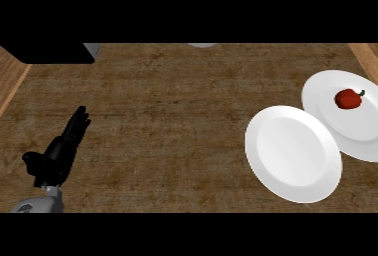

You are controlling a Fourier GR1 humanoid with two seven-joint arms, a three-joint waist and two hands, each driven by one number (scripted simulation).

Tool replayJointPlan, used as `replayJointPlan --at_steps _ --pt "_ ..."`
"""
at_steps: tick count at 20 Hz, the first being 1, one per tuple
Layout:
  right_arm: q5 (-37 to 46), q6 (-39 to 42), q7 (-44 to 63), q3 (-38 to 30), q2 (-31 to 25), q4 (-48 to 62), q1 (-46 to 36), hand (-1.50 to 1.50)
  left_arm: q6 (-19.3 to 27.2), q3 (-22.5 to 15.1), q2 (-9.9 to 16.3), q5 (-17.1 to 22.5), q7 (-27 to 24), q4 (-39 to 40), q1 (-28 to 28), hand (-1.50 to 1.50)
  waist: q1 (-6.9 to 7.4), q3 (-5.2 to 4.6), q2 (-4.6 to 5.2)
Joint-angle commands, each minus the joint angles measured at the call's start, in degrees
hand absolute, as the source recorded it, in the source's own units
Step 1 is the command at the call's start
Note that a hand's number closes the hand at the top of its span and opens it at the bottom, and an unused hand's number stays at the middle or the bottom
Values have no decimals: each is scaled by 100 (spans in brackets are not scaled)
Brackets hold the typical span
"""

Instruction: Pick the bell pepper from the plate and place it in the plate

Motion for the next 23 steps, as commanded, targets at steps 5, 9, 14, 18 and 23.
replayJointPlan --at_steps 5,9,14,18,23 --pt "-1162 1514 -1233 -904 -640 342 1278 -150 -50 138 129 7 138 51 -81 0 -6 0 4" --pt "-1332 2319 -1951 -1021 -924 731 1964 -150 74 36 -97 -77 -64 69 9 0 1 3 7" --pt "-1330 2981 -2626 -916 -1246 1266 2396 -150 -25 66 -45 -64 -65 105 -119 0 18 5 7" --pt "-1109 2531 -3198 -743 -1192 1780 2271 -150 21 26 -111 -131 -73 200 -293 0 65 17 27" --pt "-1266 2614 -3404 -835 -1427 2033 2371 -150 -141 73 -32 -34 51 21 -8 0 83 22 21"
